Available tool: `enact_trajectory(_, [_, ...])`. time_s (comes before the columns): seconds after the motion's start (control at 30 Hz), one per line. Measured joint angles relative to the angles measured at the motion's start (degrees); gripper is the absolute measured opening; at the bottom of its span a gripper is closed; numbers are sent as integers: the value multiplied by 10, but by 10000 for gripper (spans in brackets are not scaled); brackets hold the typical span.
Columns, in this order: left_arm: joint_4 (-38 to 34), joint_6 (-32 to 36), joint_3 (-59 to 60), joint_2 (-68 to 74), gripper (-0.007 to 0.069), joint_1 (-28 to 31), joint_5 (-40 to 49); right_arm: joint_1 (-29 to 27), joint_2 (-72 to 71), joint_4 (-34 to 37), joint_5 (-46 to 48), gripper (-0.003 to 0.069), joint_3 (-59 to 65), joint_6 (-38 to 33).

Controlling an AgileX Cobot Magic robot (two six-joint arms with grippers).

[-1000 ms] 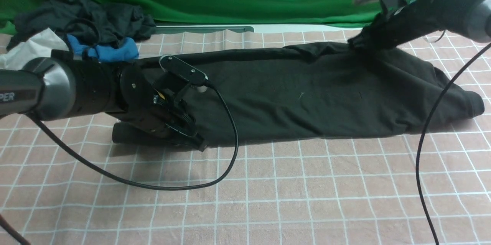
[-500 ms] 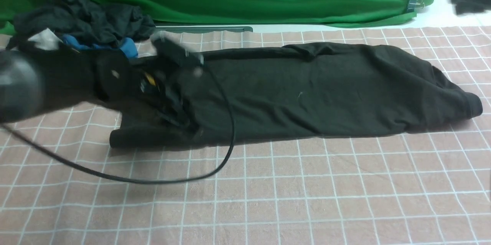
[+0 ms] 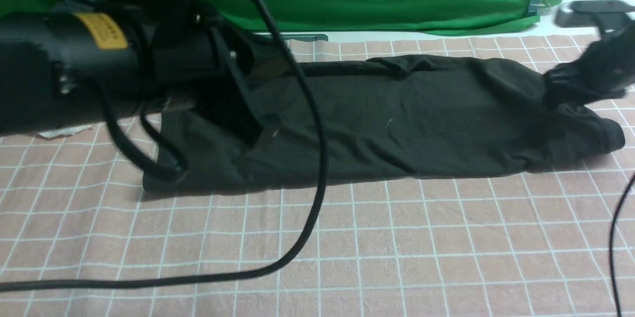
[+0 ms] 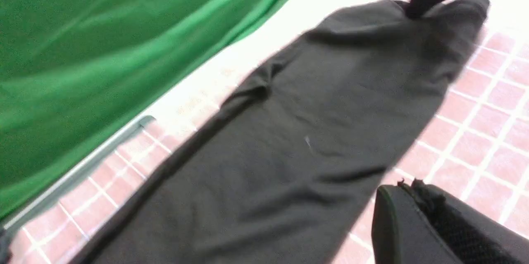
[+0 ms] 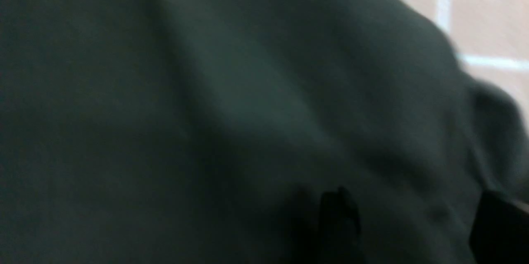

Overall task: Fold a long-sleeved shirt over a pink coffee tablecloth.
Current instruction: 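Pull the folded dark garment lengthwise by its ends to straighten it flat on the table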

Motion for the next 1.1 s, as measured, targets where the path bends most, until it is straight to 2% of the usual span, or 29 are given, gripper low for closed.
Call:
enact_trajectory(0.13, [1, 0, 30, -9, 18, 0, 0, 11, 7, -11, -34, 391, 0, 10])
enact_trajectory(0.43, [2, 0, 68, -41, 18, 0, -4, -2, 7, -23, -29, 388, 0, 43])
enact_trajectory(0.73, [2, 0, 68, -54, 18, 0, -21, -2, 30, -21, -47, 385, 0, 45])
enact_trajectory(0.93, [2, 0, 68, -54, 18, 0, -14, -2, 48, -21, -54, 311, 0, 45])
enact_trajectory(1.03, [2, 0, 68, -54, 18, 0, -14, -2, 48, -21, -55, 253, 0, 44])
enact_trajectory(1.1, [2, 0, 68, -54, 18, 0, -13, -2, 44, -21, -55, 178, 0, 36])
